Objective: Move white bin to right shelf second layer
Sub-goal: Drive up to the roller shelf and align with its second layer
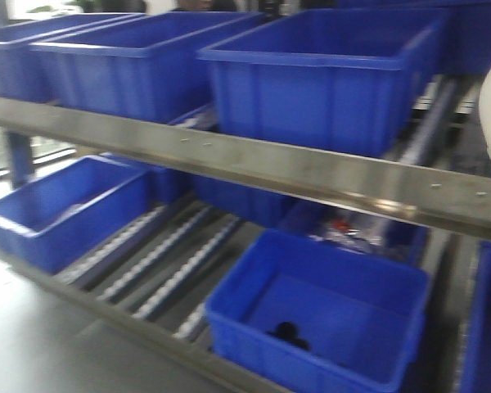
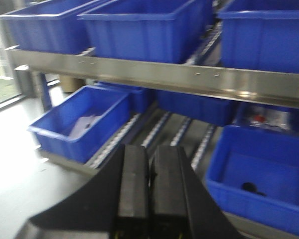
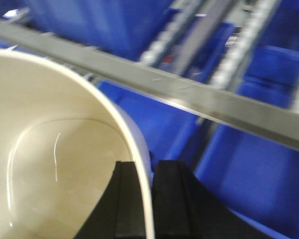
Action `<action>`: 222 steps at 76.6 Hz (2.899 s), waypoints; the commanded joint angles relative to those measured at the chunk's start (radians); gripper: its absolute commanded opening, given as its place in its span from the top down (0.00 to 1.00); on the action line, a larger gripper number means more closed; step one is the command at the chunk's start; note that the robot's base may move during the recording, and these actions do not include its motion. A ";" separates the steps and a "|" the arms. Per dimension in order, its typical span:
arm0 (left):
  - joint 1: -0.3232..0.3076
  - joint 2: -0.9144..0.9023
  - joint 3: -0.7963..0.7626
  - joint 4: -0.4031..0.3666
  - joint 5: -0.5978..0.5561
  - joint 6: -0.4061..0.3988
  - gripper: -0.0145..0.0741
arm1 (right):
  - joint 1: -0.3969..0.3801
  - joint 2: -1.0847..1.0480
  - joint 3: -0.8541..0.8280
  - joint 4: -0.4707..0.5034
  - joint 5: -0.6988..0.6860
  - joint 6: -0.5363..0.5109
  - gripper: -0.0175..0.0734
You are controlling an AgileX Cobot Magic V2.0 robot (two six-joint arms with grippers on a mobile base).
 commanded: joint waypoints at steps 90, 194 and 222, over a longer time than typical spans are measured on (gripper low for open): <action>-0.003 -0.014 0.037 0.000 -0.086 -0.005 0.74 | -0.007 0.002 -0.032 -0.005 -0.093 -0.003 0.78; -0.003 -0.014 0.037 0.000 -0.086 -0.005 0.74 | -0.007 0.004 -0.032 -0.001 -0.102 -0.003 0.78; -0.003 -0.014 0.037 0.000 -0.086 -0.005 0.74 | -0.007 0.174 -0.032 0.004 -0.170 0.003 0.78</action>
